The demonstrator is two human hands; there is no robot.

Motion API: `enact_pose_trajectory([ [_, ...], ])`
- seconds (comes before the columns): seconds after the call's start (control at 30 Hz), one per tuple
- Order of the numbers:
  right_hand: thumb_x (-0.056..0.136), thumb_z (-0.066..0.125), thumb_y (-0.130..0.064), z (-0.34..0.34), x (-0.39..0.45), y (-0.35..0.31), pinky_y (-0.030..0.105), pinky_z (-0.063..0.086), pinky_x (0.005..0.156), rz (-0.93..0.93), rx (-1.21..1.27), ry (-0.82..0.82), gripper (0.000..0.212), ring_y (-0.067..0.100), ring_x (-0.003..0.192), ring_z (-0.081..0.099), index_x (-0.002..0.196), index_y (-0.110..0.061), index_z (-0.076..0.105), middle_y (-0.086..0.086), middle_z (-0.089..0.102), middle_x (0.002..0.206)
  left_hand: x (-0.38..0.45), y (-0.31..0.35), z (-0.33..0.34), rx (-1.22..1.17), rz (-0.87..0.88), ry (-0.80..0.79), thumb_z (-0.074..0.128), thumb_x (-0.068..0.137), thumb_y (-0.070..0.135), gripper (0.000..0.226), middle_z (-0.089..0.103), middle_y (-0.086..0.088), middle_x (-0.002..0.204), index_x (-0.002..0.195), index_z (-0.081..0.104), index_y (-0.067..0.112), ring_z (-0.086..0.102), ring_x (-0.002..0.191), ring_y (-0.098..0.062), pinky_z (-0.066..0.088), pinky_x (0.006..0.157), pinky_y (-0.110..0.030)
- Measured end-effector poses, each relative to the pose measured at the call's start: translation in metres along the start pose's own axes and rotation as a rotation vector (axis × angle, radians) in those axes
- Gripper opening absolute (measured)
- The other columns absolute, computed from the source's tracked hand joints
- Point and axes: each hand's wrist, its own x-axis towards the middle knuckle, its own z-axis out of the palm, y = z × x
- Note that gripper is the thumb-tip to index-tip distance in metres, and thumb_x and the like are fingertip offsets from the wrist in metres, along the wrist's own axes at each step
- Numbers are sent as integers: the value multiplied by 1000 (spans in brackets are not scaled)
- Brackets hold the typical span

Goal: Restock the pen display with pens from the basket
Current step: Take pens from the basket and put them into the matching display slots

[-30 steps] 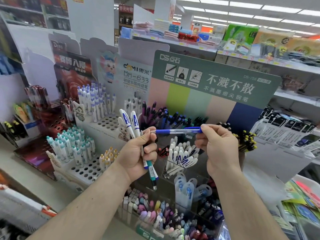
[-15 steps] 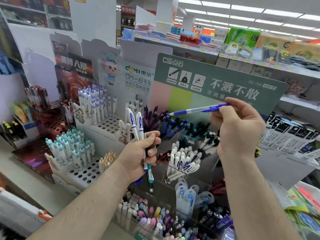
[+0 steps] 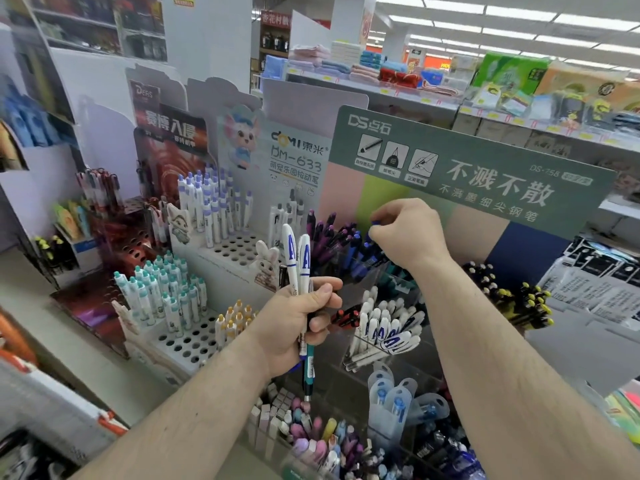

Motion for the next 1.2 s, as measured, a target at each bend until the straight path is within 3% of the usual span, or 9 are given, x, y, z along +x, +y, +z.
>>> enact_pose_trajectory([
  [0.2,78,62,-2,5,17,-7,23,47,65,55,-140,-140,33,9,70,60,69,-32,68,-7,67,76,-4,-2,-3,28,-22,-66,57,86,11,16,63,-3,68,99,64,6,40,39,-6,29,35,-17],
  [0.33,81,62,-2,-2,17,-12,27,51,72,84,-175,-207,30,16,82,64,83,-29,74,-2,73,93,-7,-2,-2,34,-40,-104,59,83,14,18,63,-5,69,98,64,7,40,40,-6,29,36,-16],
  [0.47,82,67,-18,-6,-16,-17,32,54,87,16,-22,79,20,16,95,66,100,-23,75,-5,73,100,-10,-4,-3,50,-53,-138,60,82,14,17,61,-6,69,97,64,8,39,41,-7,29,37,-17],
  [0.6,80,78,-49,9,-59,-21,26,54,66,61,356,-162,29,7,74,66,89,-22,76,-10,72,79,-14,-8,1,79,-85,-184,61,83,14,13,57,-5,68,95,64,8,36,42,-8,29,38,-18],
  [0.7,82,79,-41,16,-73,-11,23,46,52,84,448,-277,31,8,57,54,81,-11,69,-4,62,67,-16,-12,7,123,-141,-255,58,89,15,16,50,-4,66,77,70,15,35,41,-7,27,37,-17],
  [0.93,86,77,-25,-9,-87,18,26,40,50,169,659,50,23,13,47,45,71,-10,68,-1,54,51,-21,-22,14,222,-227,-318,63,87,32,18,38,4,59,89,67,14,27,40,-5,21,37,-16],
  [1.03,88,75,-20,-22,-94,38,30,47,54,268,818,243,18,14,49,52,73,-13,69,-1,60,54,-19,-27,13,72,-166,-249,57,89,30,26,48,3,61,104,63,9,28,37,-3,19,36,-16],
  [1.1,90,73,-18,-25,-100,47,27,51,56,324,889,290,14,12,50,56,77,-13,70,-3,63,57,-16,-29,15,-62,-106,-210,55,85,27,26,53,1,63,98,70,11,31,35,-2,22,34,-15],
  [1.2,93,68,-15,-24,-110,58,23,51,57,414,975,294,10,12,56,58,84,-12,73,1,66,66,-12,-34,19,-232,-53,-251,85,67,34,27,58,1,66,84,77,14,37,36,-2,28,33,-14],
])
